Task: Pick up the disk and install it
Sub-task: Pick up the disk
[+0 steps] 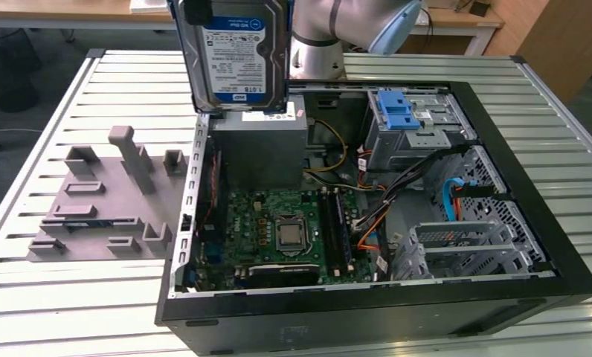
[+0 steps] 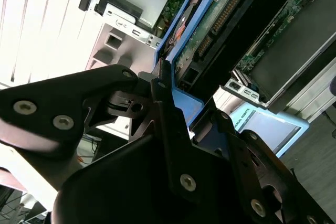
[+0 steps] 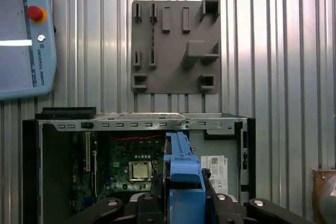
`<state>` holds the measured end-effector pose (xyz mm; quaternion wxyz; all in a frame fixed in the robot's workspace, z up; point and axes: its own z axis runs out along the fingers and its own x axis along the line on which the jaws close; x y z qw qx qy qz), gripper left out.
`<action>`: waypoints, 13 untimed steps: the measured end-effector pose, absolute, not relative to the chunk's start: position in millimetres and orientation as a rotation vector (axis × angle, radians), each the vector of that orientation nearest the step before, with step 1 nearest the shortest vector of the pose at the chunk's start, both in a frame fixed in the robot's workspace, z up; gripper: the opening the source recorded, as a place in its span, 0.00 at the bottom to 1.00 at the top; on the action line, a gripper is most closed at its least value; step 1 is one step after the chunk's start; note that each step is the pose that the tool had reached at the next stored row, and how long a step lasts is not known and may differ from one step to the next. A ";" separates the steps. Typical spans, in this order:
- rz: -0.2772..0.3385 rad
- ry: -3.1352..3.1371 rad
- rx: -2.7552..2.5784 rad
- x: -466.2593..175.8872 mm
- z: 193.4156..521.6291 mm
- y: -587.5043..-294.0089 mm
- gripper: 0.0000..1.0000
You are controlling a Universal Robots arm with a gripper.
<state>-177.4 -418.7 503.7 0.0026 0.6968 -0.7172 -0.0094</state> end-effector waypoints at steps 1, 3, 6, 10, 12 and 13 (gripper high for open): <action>-0.030 -2.249 2.186 -176.5 503.7 -418.8 0.36; -0.030 -2.249 2.186 -175.6 503.7 -419.1 0.36; -0.030 -2.249 2.186 -175.2 503.6 -419.5 0.36; -0.030 -2.249 2.186 -175.1 503.7 -419.5 0.36; -0.030 -2.249 2.186 -175.1 503.7 -419.6 0.36; -0.030 -2.249 2.186 -175.0 503.6 -419.6 0.36</action>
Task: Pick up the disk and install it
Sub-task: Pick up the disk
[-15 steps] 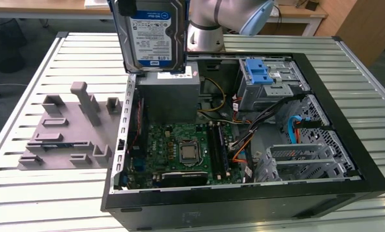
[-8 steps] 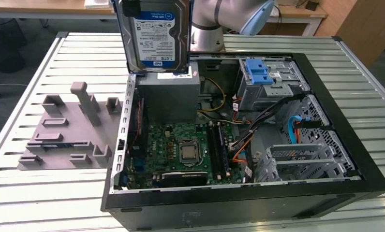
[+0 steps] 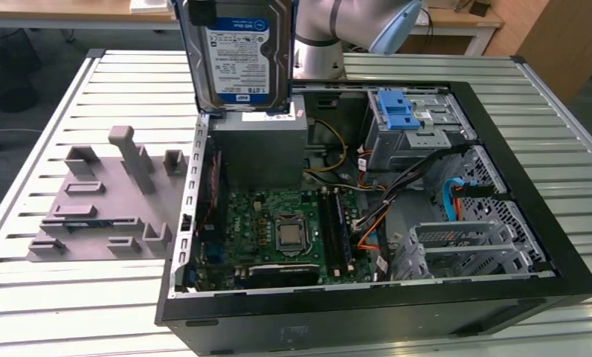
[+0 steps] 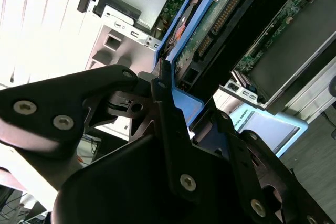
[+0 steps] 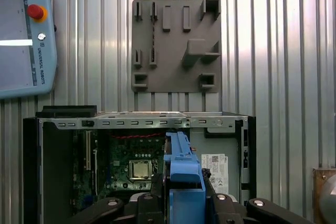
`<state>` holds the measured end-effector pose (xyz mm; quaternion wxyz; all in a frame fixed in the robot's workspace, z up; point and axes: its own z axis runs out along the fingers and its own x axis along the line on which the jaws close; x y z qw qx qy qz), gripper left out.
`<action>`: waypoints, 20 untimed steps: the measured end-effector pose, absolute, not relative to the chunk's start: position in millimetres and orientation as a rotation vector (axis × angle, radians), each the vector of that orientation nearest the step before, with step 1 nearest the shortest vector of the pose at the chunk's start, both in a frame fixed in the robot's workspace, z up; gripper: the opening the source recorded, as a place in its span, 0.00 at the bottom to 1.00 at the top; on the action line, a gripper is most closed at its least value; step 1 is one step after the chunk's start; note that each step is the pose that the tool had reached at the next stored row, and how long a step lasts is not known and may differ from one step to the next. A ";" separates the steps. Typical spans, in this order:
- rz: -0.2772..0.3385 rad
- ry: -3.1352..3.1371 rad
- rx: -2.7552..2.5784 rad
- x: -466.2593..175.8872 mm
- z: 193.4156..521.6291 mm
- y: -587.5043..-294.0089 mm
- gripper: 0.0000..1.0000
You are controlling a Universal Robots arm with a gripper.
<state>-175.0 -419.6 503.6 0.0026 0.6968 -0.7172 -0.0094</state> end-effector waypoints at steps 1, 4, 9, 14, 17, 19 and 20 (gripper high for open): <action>-0.030 -2.249 2.186 -174.6 503.7 -419.7 0.36; -0.030 -2.249 2.186 -172.1 503.6 -419.6 0.36; -0.030 -2.249 2.186 -165.8 503.6 -419.6 0.36; -0.030 -2.249 2.186 -159.4 503.7 -419.6 0.36; -0.030 -2.249 2.186 -154.7 503.7 -419.6 0.36; -0.030 -2.249 2.186 -151.3 503.6 -419.6 0.36; -0.030 -2.249 2.186 -149.4 503.6 -419.6 0.36</action>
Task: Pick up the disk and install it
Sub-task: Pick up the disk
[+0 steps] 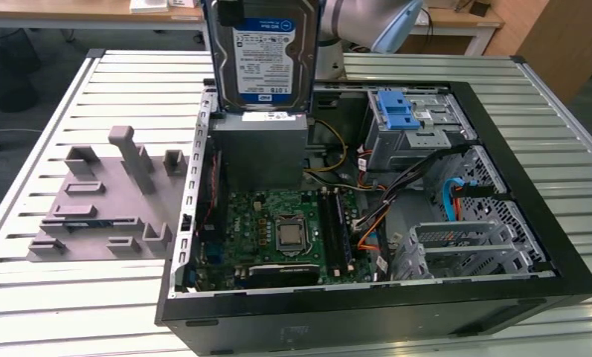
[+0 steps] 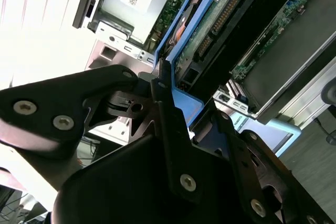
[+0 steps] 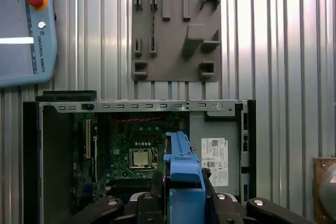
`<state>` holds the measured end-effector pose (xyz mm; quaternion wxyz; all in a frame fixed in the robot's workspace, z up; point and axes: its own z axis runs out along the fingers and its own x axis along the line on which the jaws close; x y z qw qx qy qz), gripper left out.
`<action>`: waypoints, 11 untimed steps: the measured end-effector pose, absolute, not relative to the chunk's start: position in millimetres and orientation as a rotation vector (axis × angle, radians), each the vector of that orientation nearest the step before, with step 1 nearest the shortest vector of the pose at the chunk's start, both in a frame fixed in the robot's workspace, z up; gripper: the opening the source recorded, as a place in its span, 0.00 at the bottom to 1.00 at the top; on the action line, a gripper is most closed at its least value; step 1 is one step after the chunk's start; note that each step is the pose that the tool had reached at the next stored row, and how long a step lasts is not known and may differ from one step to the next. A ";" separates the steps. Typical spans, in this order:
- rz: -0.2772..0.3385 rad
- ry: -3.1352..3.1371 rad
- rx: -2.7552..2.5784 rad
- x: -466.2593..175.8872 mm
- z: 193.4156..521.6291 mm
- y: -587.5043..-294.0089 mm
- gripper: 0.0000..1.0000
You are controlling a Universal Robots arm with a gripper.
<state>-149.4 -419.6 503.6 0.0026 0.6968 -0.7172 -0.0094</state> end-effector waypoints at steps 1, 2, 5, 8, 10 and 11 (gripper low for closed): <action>-0.030 -2.249 2.186 -147.9 503.6 -419.7 0.36; -0.030 -2.249 2.186 -147.3 503.6 -419.7 0.36; -0.030 -2.249 2.186 -146.5 503.5 -419.9 0.36; -0.030 -2.249 2.185 -144.7 503.5 -421.2 0.36; -0.030 -2.250 2.185 -143.8 503.3 -423.6 0.36; -0.030 -2.250 2.184 -143.5 503.1 -425.2 0.36</action>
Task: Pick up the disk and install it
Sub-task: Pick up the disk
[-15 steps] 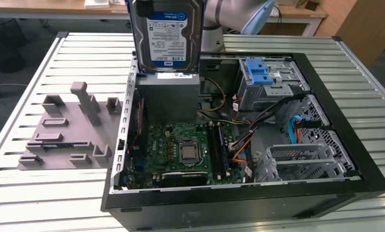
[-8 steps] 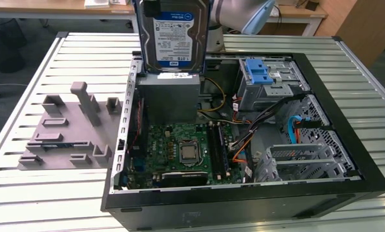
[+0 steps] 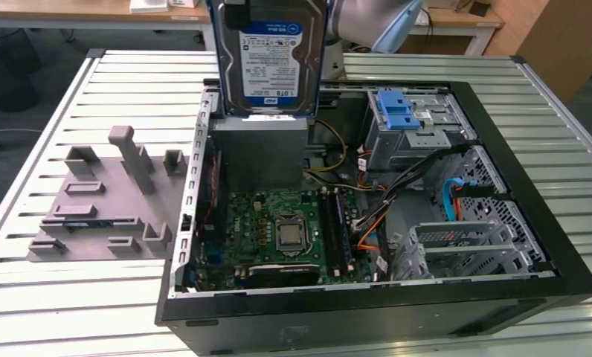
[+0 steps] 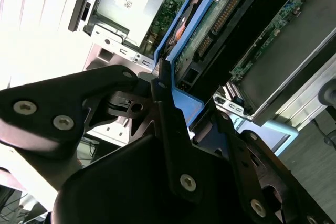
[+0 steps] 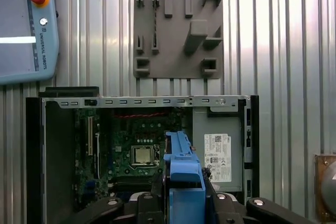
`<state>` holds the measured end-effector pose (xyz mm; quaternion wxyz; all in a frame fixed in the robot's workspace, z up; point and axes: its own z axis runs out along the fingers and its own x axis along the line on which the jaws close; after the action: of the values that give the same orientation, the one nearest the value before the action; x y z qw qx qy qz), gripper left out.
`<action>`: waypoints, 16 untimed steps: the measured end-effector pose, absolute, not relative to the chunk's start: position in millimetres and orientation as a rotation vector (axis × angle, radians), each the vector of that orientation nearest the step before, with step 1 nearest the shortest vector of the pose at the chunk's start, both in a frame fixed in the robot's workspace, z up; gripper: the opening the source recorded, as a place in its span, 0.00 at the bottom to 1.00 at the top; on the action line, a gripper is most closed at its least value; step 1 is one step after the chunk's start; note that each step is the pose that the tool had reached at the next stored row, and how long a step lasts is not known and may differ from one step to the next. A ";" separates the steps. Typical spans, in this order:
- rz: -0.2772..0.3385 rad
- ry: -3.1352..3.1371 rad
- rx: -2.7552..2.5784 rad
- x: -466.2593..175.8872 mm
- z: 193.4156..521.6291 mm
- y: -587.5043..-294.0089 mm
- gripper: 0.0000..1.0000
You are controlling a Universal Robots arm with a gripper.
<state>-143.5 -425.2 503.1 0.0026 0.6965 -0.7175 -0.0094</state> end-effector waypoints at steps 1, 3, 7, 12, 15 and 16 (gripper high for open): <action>-0.030 -2.251 2.184 -143.2 503.0 -426.7 0.36; -0.030 -2.254 2.181 -143.0 502.5 -429.5 0.36; -0.030 -2.265 2.170 -142.1 500.7 -433.4 0.36; -0.030 -2.266 2.169 -132.9 499.7 -435.6 0.36; -0.030 -2.266 2.169 -128.1 499.5 -435.6 0.36; -0.030 -2.266 2.169 -127.3 499.3 -435.6 0.36</action>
<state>-127.3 -435.6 499.3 0.0024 0.6915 -0.7224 -0.0095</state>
